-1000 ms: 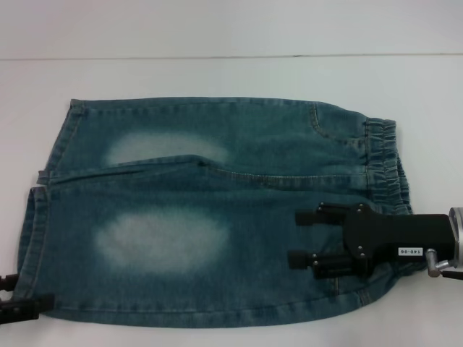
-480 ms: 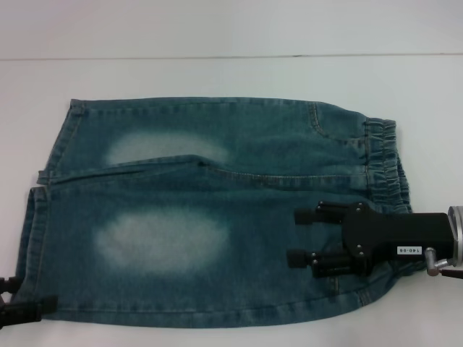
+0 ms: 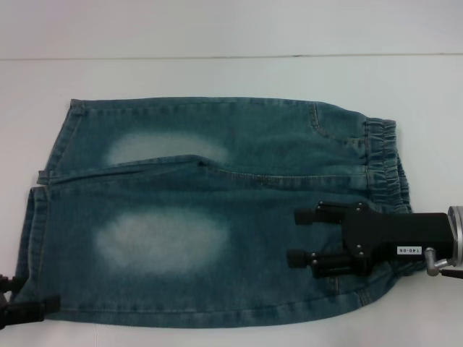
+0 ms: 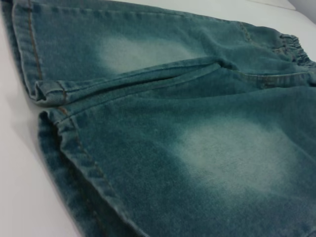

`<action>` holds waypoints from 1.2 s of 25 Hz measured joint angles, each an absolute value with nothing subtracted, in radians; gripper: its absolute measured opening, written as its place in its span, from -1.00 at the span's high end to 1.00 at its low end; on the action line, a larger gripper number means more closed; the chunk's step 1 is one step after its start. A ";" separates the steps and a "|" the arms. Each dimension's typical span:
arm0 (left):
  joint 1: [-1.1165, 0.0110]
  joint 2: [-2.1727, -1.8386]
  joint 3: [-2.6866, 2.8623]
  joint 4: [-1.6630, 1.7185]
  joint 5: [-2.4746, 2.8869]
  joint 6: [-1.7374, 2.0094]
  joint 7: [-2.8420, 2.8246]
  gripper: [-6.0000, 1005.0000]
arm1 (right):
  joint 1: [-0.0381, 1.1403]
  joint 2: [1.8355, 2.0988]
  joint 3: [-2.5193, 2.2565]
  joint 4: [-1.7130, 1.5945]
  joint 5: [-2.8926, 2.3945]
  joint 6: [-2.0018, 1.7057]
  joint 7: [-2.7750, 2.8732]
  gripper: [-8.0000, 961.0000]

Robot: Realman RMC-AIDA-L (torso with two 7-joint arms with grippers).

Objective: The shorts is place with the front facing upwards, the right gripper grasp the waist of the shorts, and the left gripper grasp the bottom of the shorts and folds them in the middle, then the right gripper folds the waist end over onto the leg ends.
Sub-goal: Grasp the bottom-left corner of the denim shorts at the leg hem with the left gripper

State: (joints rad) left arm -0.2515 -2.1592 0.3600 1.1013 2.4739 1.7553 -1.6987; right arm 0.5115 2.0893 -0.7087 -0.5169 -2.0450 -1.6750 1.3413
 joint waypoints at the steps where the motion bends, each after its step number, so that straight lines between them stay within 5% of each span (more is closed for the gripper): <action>1: -0.253 -2.159 0.360 1.101 2.475 1.753 -1.699 -0.80 | 0.512 2.089 -0.709 -0.517 -2.045 -1.675 1.341 -0.90; 30: -0.257 -2.161 0.369 1.101 2.503 1.731 -1.712 -0.80 | 0.511 2.089 -0.705 -0.517 -2.043 -1.682 1.343 -0.90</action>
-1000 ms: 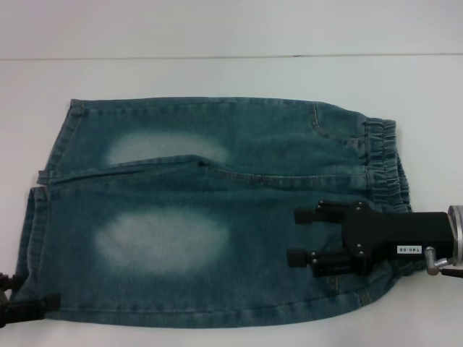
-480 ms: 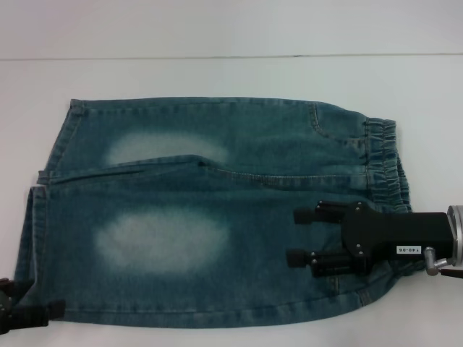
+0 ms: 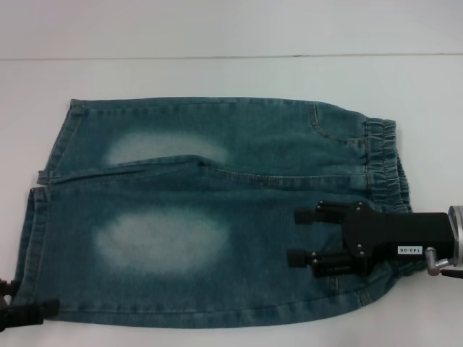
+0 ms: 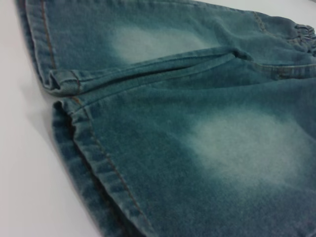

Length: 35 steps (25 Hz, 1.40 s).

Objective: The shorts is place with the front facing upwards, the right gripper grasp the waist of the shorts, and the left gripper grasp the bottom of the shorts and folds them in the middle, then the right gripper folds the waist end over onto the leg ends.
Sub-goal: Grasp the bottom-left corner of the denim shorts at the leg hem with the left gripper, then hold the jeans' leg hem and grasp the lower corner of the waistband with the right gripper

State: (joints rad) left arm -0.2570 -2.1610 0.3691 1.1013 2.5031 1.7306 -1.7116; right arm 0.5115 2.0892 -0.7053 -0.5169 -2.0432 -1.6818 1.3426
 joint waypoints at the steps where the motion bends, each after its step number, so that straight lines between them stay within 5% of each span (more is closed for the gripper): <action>1: -0.258 -2.161 0.369 1.101 2.506 1.736 -1.712 -0.80 | 0.511 2.089 -0.705 -0.517 -2.043 -1.682 1.343 -0.90; 17: -0.283 -2.161 0.375 1.092 2.512 1.756 -1.714 -0.67 | 0.512 2.089 -0.704 -0.517 -2.043 -1.683 1.344 -0.90; 28: -0.289 -2.162 0.401 1.109 2.514 1.764 -1.724 -0.24 | 0.478 2.076 -0.685 -0.527 -1.958 -1.765 1.345 -0.90; 34: -0.291 -2.162 0.406 1.110 2.510 1.762 -1.724 0.23 | 0.444 2.052 -0.616 -0.529 -1.941 -1.827 1.410 -0.90; 35: -0.293 -2.161 0.405 1.111 2.509 1.764 -1.724 0.46 | 0.432 2.045 -0.607 -0.529 -1.942 -1.834 1.420 -0.90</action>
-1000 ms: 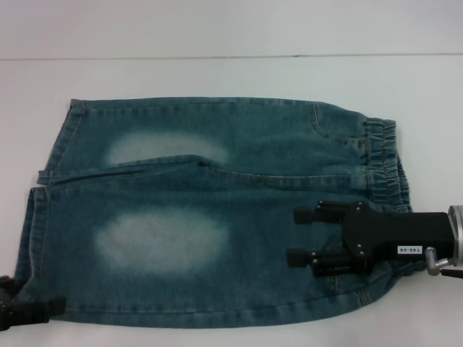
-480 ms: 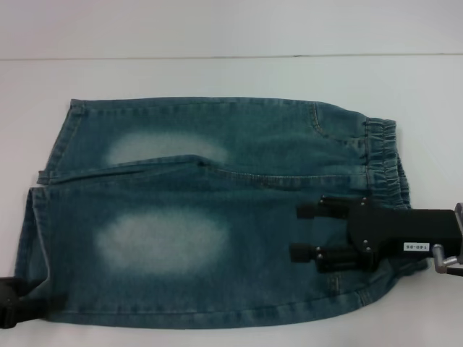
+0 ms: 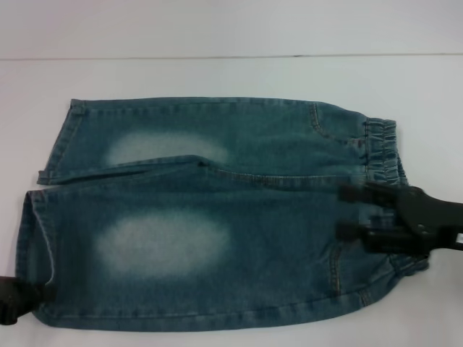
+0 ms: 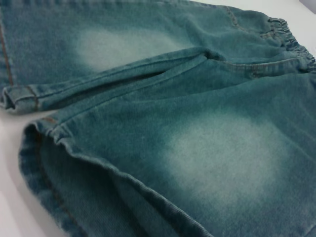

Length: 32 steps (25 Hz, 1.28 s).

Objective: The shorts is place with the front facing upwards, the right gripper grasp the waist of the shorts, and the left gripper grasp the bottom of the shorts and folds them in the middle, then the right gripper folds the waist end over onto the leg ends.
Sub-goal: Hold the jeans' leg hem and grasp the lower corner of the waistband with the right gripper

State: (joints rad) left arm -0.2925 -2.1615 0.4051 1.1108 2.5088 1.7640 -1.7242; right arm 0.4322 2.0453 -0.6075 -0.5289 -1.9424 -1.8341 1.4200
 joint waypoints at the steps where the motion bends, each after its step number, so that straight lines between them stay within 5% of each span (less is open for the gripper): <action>1: -0.294 -2.161 0.405 1.111 2.508 1.765 -1.724 0.69 | 0.416 2.036 -0.596 -0.529 -1.943 -1.844 1.429 -0.90; 6: -0.303 -2.162 0.404 1.111 2.506 1.767 -1.724 0.93 | 0.306 1.975 -0.541 -0.531 -1.946 -1.878 1.428 -0.90; 12: -0.320 -2.163 0.406 1.102 2.506 1.760 -1.724 0.93 | 0.209 1.927 -0.464 -0.535 -1.967 -1.812 1.380 -0.91; 32: -0.340 -2.162 0.406 1.091 2.505 1.756 -1.724 0.93 | 0.287 1.997 -0.417 -0.525 -2.160 -1.568 1.399 -0.90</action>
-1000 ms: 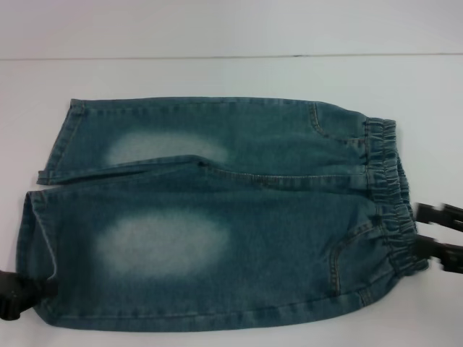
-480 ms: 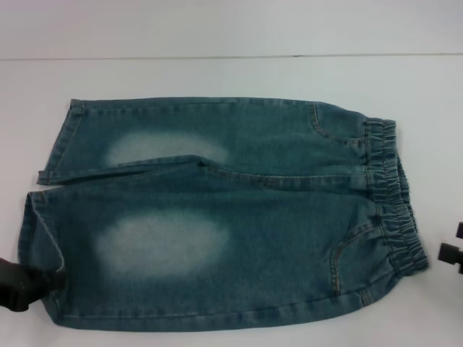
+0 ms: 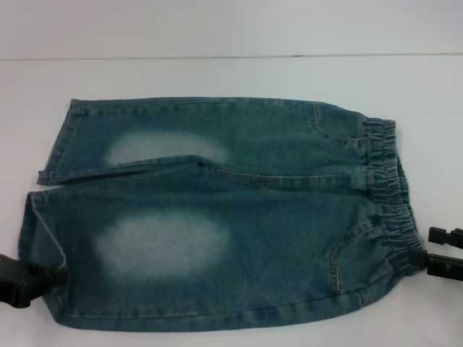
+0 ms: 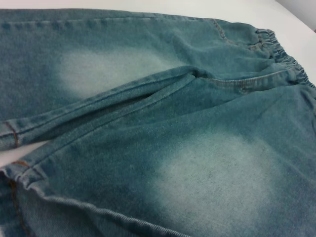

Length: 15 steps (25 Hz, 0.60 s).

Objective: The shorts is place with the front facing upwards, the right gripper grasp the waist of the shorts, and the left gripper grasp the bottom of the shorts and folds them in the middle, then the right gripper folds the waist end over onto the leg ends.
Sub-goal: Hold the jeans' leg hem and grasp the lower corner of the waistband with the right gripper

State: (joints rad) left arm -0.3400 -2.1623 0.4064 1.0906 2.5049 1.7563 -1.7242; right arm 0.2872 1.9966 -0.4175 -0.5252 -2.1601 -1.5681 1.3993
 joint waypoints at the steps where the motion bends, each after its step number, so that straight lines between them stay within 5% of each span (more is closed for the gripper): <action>1: -0.341 -2.162 0.406 1.091 2.505 1.756 -1.724 0.93 | 0.289 1.997 -0.415 -0.523 -2.163 -1.565 1.401 -0.90; 15: -0.358 -2.165 0.406 1.093 2.503 1.747 -1.726 0.93 | 0.313 1.999 -0.427 -0.515 -2.169 -1.543 1.452 -0.90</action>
